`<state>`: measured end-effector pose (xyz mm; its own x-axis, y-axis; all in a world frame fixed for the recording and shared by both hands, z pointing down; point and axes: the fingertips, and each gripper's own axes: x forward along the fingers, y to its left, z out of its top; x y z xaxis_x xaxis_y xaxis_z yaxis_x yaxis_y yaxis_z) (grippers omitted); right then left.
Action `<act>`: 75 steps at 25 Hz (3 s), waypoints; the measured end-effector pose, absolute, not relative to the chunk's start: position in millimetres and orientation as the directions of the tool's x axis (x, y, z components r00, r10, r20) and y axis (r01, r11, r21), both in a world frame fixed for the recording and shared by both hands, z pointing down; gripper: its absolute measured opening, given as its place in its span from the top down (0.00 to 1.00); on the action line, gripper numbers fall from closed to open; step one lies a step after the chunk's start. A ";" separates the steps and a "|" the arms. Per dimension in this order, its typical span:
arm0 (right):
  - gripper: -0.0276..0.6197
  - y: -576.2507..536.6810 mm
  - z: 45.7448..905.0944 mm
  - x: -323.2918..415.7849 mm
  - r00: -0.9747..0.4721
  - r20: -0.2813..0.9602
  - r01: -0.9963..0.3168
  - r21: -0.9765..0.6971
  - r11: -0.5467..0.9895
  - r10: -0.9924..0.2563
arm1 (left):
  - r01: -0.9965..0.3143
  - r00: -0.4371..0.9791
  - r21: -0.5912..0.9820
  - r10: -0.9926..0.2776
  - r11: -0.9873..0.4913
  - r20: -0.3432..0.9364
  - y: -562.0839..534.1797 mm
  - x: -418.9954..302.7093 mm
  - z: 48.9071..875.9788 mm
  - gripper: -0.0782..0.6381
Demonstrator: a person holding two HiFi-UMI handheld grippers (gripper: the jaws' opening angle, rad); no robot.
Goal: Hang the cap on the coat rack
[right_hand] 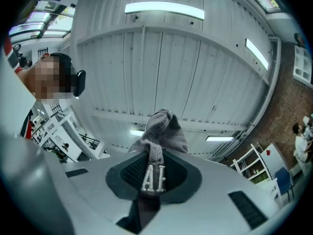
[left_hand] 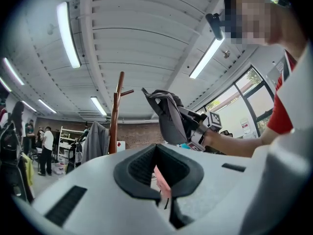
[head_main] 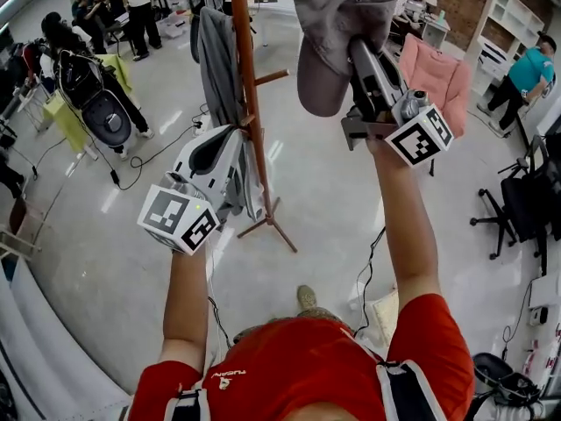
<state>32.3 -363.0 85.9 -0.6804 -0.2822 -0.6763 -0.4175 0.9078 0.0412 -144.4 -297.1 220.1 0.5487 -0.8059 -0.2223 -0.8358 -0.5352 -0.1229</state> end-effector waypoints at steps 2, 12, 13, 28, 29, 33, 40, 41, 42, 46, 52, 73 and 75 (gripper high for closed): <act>0.86 -386.2 75.8 29.1 -0.690 -0.678 -0.389 0.054 0.920 -0.252 | -0.850 0.526 -0.134 -0.820 -0.509 -0.226 -315.7 -143.7 214.7 0.88; 0.86 -464.4 24.4 18.3 -0.719 -0.689 -0.226 0.116 0.967 -0.085 | -0.910 0.414 -0.137 -0.870 -0.391 -0.268 -375.9 -139.8 184.9 0.88; 0.86 -475.1 25.4 14.2 -0.727 -0.680 -0.226 0.104 0.969 -0.096 | -0.914 0.406 -0.135 -0.874 -0.383 -0.268 -379.6 -141.5 184.5 0.88; 0.86 -541.0 67.5 -61.8 -0.828 -0.560 -0.104 0.090 0.990 -0.036 | -0.930 0.366 -0.128 -0.898 -0.344 -0.242 -411.6 -175.9 193.8 0.88; 0.85 -545.4 74.1 -64.8 -0.836 -0.546 -0.120 0.089 0.989 -0.052 | -0.930 0.366 -0.127 -0.900 -0.344 -0.239 -412.2 -177.0 195.5 0.88; 0.82 -551.5 92.0 -74.2 -0.857 -0.509 -0.152 0.109 0.982 -0.077 | -0.931 0.364 -0.124 -0.904 -0.344 -0.224 -413.8 -179.9 202.2 0.88; 0.70 -558.4 112.5 -89.3 -0.893 -0.439 -0.161 0.105 0.981 -0.100 | -0.928 0.372 -0.116 -0.906 -0.355 -0.205 -416.9 -183.0 207.4 0.88; 0.68 -558.6 118.0 -90.1 -0.899 -0.426 -0.161 0.102 0.982 -0.103 | -0.928 0.372 -0.112 -0.906 -0.356 -0.203 -416.8 -183.4 208.2 0.88; 0.67 -558.4 123.8 -90.0 -0.903 -0.416 -0.165 0.100 0.981 -0.109 | -0.927 0.374 -0.110 -0.905 -0.358 -0.202 -416.4 -183.4 209.1 0.88; 0.67 -553.6 137.6 -84.2 -0.904 -0.403 -0.199 0.102 0.975 -0.142 | -0.922 0.387 -0.108 -0.899 -0.372 -0.207 -414.5 -184.2 208.7 0.88; 0.68 -520.8 155.0 -63.6 -0.902 -0.379 -0.276 0.140 0.951 -0.206 | -0.908 0.420 -0.088 -0.881 -0.411 -0.216 -410.2 -179.7 212.0 0.88; 0.91 -421.5 253.4 -48.1 -0.862 -0.316 -0.465 0.185 0.866 -0.396 | -0.870 0.491 -0.073 -0.846 -0.487 -0.207 -398.4 -158.8 254.2 0.88; 0.91 -421.3 256.0 -45.3 -0.848 -0.335 -0.478 0.151 0.865 -0.410 | -0.868 0.495 -0.071 -0.843 -0.492 -0.208 -399.0 -158.4 255.8 0.88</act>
<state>-45.3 -421.3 256.0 -0.8483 -0.4101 -0.3349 -0.4779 0.8654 0.1507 -158.4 -399.0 255.8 0.4955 -0.8434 -0.2079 -0.8676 -0.4922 -0.0707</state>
